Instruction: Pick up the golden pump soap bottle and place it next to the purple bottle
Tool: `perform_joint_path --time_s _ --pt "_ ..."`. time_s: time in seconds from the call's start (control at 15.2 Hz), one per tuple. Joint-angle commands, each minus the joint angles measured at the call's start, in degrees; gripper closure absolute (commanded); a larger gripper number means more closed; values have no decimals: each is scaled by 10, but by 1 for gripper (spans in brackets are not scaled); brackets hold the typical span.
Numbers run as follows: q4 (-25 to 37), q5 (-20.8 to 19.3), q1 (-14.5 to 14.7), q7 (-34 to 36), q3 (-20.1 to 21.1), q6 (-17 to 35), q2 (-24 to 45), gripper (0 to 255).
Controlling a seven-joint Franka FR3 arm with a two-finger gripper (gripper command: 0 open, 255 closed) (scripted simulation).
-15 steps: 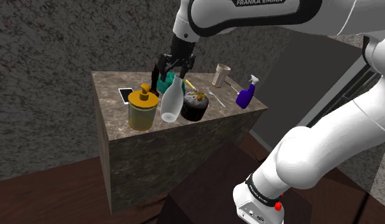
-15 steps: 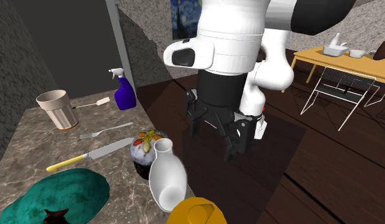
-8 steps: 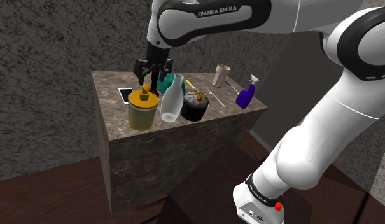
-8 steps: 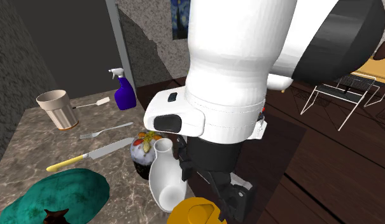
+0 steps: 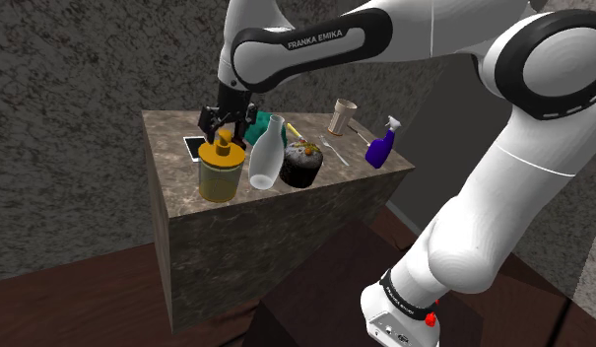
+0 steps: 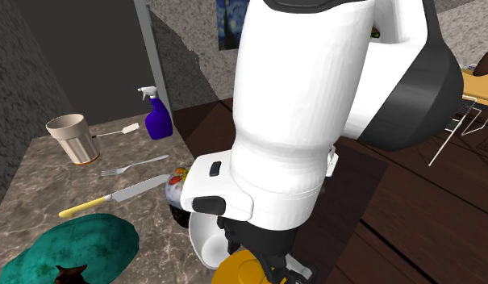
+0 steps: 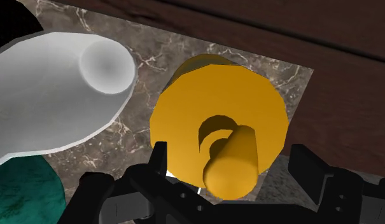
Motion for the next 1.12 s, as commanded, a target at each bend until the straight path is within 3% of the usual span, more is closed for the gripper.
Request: perform_joint_path --time_s 0.0,0.46,0.53,1.06 --pt "-5 -2 0 1 0 12 7 0" --pt "-5 -2 0 1 0 12 7 0" --pt "-5 -2 0 1 0 12 7 255" --pt "-5 -2 0 1 -1 12 7 255"
